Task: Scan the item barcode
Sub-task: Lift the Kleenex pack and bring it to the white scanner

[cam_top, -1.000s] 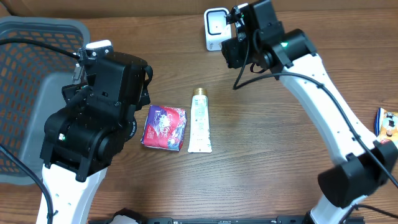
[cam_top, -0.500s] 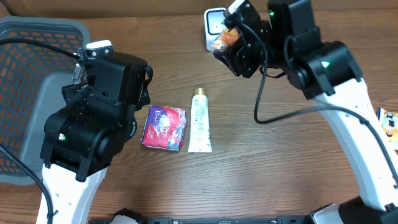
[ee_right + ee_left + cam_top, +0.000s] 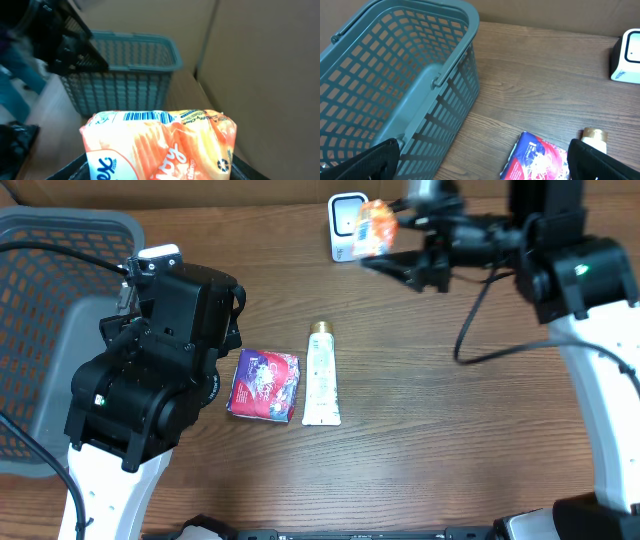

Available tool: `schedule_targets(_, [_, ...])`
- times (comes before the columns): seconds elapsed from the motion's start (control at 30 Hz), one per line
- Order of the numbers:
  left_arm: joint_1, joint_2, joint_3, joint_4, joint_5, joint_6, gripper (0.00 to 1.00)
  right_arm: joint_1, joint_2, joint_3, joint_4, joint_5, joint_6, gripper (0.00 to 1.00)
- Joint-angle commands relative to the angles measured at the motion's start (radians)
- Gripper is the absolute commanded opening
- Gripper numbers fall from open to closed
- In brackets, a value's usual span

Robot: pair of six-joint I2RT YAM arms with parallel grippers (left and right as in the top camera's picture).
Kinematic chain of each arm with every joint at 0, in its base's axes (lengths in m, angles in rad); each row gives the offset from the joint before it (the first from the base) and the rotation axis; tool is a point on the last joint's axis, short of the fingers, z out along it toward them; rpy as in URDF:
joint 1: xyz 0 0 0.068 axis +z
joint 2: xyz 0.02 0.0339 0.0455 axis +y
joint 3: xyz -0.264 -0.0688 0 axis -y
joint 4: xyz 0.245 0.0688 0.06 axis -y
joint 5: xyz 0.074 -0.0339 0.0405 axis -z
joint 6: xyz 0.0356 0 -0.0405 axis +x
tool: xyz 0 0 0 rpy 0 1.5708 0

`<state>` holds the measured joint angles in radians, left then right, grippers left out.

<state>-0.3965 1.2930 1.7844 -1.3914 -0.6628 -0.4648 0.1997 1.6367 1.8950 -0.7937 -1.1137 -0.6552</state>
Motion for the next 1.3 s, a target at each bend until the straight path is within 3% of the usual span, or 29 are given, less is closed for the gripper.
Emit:
schedule_targets(0.0, [0.005,0.003,0.016,0.001,-0.013,-0.007,1.00,-0.073,0.075,-0.026,0.023,-0.352,-0.034,0.60])
schedule_targets(0.1, [0.005,0.003,0.016,0.001,-0.013,-0.007,1.00,-0.106,0.133,-0.026,0.031,-0.456,-0.031,0.62])
schedule_targets(0.67, [0.005,0.003,0.016,0.001,-0.013,-0.007,1.00,-0.085,0.157,-0.026,0.004,-0.392,0.013,0.66])
schedule_targets(0.87, [0.005,0.003,0.016,0.001,-0.013,-0.007,1.00,-0.008,0.157,-0.021,0.058,0.017,0.269,0.63])
schedule_targets(1.07, [0.005,0.003,0.016,0.001,-0.013,-0.007,1.00,0.087,0.157,-0.021,0.067,0.531,0.549,0.72])
schedule_targets(1.27, [0.005,0.003,0.016,0.001,-0.013,-0.007,1.00,0.098,0.161,-0.021,0.080,0.588,0.853,0.72])
